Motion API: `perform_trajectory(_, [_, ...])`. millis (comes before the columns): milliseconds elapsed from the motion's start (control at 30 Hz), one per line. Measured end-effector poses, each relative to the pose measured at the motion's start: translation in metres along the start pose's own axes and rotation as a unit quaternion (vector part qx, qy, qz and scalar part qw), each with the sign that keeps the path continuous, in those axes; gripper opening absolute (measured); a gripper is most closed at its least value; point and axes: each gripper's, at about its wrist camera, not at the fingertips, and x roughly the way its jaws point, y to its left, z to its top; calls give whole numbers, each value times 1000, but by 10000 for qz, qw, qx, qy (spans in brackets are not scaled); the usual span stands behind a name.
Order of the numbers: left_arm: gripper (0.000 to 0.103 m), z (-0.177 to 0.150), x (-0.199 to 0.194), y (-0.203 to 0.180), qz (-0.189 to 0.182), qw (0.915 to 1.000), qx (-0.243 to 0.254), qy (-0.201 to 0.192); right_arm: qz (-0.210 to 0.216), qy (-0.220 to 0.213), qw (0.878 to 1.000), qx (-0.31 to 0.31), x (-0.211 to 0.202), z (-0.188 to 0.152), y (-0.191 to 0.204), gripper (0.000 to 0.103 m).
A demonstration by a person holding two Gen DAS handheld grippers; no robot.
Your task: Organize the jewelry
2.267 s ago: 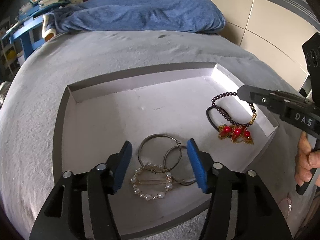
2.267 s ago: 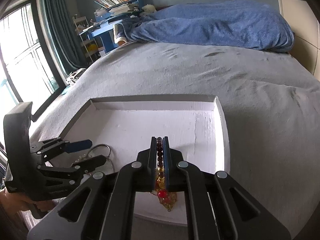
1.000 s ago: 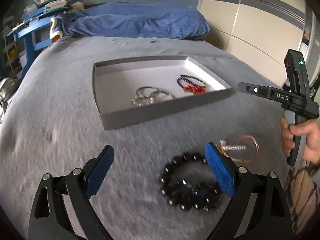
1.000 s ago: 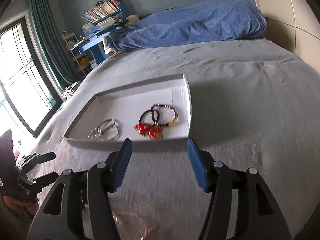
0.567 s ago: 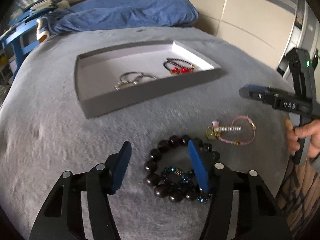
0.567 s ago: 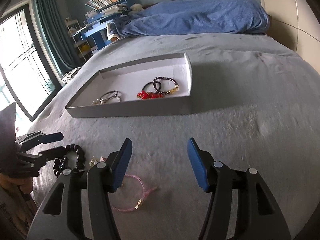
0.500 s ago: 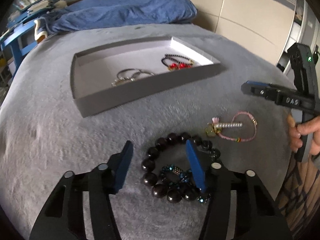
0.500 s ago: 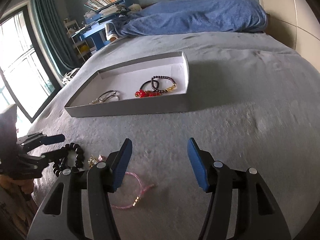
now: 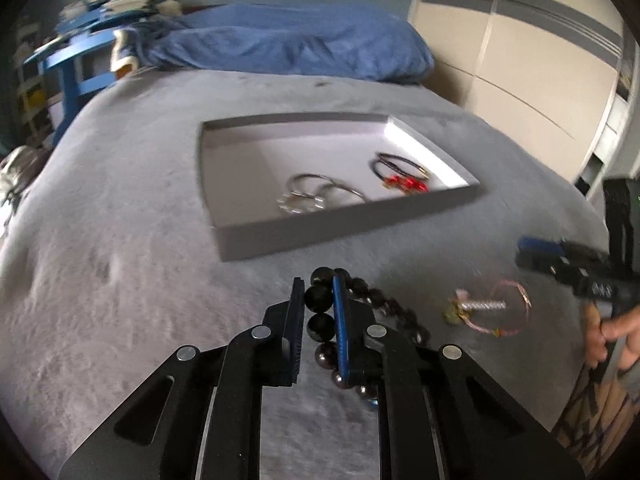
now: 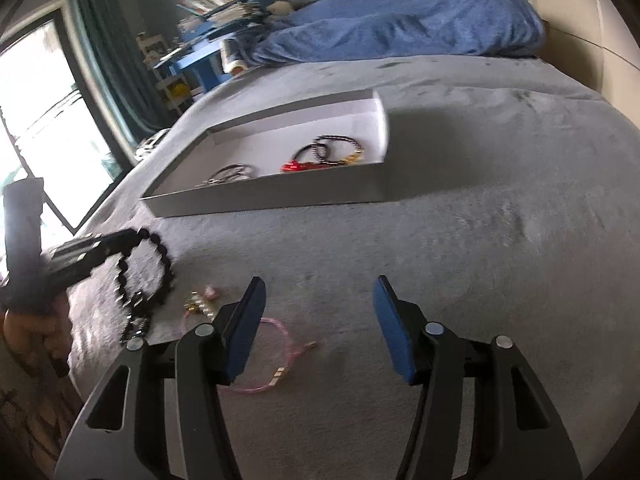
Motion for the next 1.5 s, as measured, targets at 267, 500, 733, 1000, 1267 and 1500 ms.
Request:
perform_trajectory(267, [15,-4,7,31,414,9978,-458,231,348,152,9970,-673,8,-3,33,31])
perform_trajectory(500, [15,-10,12,34,417,9971,-498,399,617,378,9909,-1133,18,-11,58,25])
perform_trajectory(733, [25,-11,16,31,389,9971,-457,466,536,532,9872,-1402,28,-16,64,1])
perform_trajectory(1000, [33,-10,22,26,413,9971,-379,523,448,109,9939,-997,16,-2,50,0])
perform_trajectory(1267, [37,-10,23,26,398,9972,-360,528,690,522,9882,-1262,27,-8,63,0])
perform_trajectory(1500, [43,-10,24,25,365,9974,-335,525,590,585,9871,-1367,31,-13,65,21])
